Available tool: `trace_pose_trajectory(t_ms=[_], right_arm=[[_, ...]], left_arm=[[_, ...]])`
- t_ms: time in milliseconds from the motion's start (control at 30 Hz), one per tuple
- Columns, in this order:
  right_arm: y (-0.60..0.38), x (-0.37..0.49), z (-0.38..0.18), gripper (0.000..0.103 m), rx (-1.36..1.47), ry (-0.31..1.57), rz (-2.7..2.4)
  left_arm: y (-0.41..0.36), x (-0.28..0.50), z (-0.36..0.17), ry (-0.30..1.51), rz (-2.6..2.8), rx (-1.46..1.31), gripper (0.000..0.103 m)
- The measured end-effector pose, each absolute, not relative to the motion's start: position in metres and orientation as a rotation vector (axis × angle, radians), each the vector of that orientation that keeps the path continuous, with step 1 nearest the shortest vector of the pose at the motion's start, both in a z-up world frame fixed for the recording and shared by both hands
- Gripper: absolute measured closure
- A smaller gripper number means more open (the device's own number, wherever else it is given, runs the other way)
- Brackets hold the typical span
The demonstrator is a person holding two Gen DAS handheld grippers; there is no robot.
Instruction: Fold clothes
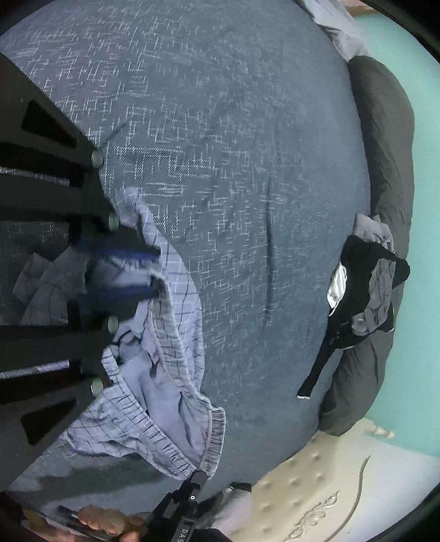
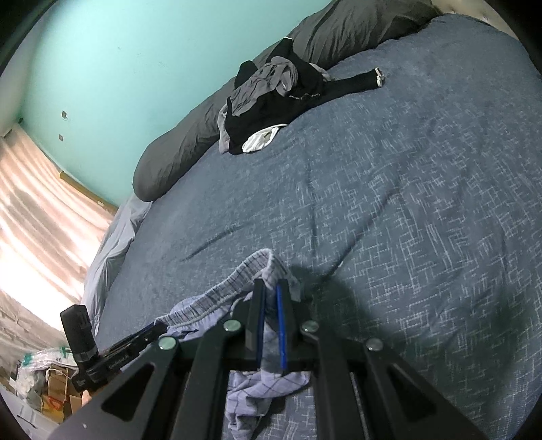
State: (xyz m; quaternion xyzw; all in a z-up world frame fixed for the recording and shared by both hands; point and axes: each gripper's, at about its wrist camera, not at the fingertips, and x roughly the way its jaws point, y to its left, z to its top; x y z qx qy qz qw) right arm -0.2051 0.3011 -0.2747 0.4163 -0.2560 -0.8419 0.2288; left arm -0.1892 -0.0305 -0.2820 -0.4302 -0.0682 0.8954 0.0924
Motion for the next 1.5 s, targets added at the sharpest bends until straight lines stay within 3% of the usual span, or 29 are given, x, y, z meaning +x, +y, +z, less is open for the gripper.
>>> trace_pose_trajectory(t_ms=[133, 500, 767, 1000, 1067, 1100, 1500], right_arm=[[0.3, -0.206, -0.275, 0.097, 1.147, -0.7, -2.317], [0.292, -0.204, -0.268, 0.097, 1.093, -0.678, -2.311], [0.283, -0.209, -0.28, 0.097, 1.148, -0.667, -2.293], [0.294, -0.213, -0.281, 0.088, 1.207, -0.702, -2.344], [0.294, -0.212, -0.275, 0.07, 1.215, -0.677, -2.366], [0.293, -0.211, -0.272, 0.065, 1.218, -0.658, -2.384], [0.238, -0.207, -0.285, 0.064, 1.341, -0.353, -2.29]], left_arm=[[-0.037, -0.185, -0.273, -0.235, 2.705, -1.229, 0.099], [-0.081, -0.17, -0.24, -0.43, 2.906, -1.065, 0.099], [-0.094, -0.18, -0.269, -0.492, 2.856, -1.219, 0.099], [-0.088, -0.182, -0.275, -0.487, 2.83, -1.239, 0.099], [-0.087, -0.184, -0.277, -0.49, 2.817, -1.254, 0.099], [-0.086, -0.185, -0.278, -0.491, 2.81, -1.262, 0.099], [-0.08, -0.184, -0.279, -0.478, 2.79, -1.271, 0.099]])
